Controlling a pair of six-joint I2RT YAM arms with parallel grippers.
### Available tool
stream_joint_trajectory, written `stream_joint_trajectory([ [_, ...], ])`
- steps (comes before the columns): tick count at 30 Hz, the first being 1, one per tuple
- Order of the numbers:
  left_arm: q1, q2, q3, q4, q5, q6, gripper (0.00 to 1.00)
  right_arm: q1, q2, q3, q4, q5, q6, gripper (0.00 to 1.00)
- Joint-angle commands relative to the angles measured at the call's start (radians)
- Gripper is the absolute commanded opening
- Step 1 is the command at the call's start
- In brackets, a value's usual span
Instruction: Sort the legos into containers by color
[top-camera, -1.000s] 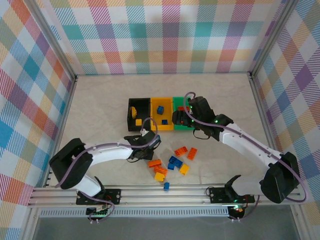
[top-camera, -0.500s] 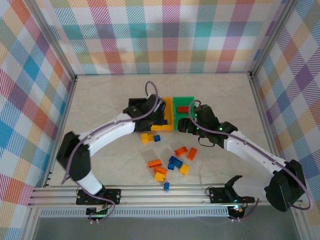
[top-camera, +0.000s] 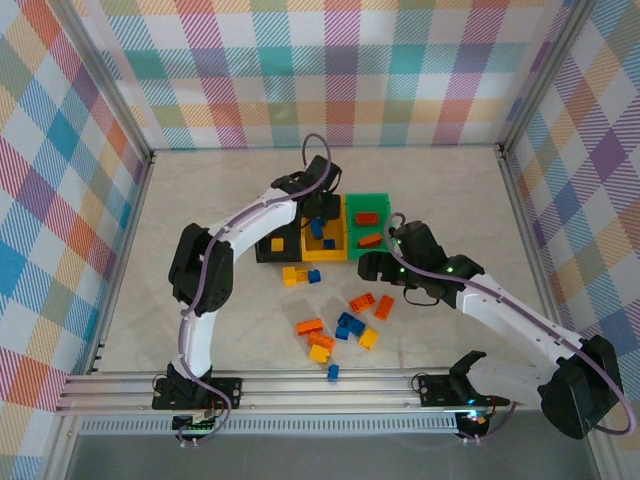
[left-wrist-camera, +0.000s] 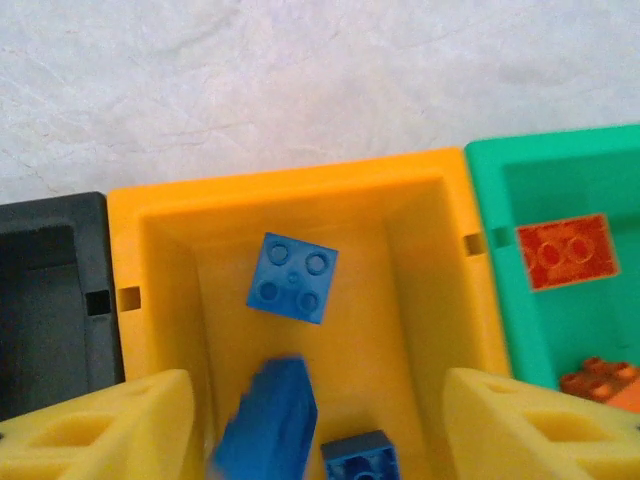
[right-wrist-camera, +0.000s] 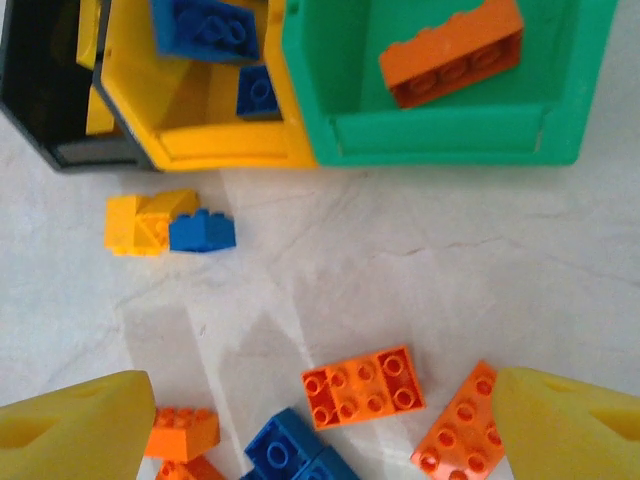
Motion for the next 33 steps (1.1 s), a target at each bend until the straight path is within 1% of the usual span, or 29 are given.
stream_joint_trajectory([
  [1,-0.003,-0.07,0.008,-0.022,0.048,-0.01,0.76,0.05,-0.007,-0.009,-0.045,-0.095,-0.025,0.87],
  [4,-0.005,-0.193,-0.09,0.033,0.101,-0.041,0.85,0.146,0.002,-0.006,-0.082,-0.108,-0.023,0.87],
  [6,-0.005,-0.295,-0.179,0.072,0.131,-0.061,0.89,0.234,0.015,0.0,-0.114,-0.099,-0.019,0.87],
  [9,-0.008,-0.466,-0.331,0.105,0.136,-0.082,0.94,0.389,0.061,-0.001,-0.145,-0.09,0.008,0.87],
  [10,-0.009,-0.526,-0.381,0.108,0.13,-0.087,0.99,0.447,0.09,0.003,-0.153,-0.079,0.02,0.87],
  [13,-0.009,-0.688,-0.511,0.1,0.095,-0.098,1.0,0.603,0.193,0.038,-0.177,-0.035,0.05,0.88],
  [16,-0.009,-0.814,-0.607,0.078,0.072,-0.104,1.0,0.706,0.302,0.087,-0.197,0.007,0.066,0.86],
  [21,-0.009,-0.931,-0.688,0.028,0.02,-0.102,1.0,0.747,0.422,0.135,-0.205,0.041,0.074,0.81],
  [27,-0.009,-0.973,-0.726,0.002,-0.013,-0.093,1.0,0.781,0.518,0.179,-0.23,0.037,0.068,0.78],
  [30,-0.008,-0.984,-0.737,0.0,-0.025,-0.093,1.0,0.784,0.56,0.194,-0.236,0.047,0.071,0.71],
  [33,-0.008,-0.987,-0.736,-0.006,-0.027,-0.088,1.0,0.784,0.575,0.195,-0.245,0.064,0.079,0.59],
])
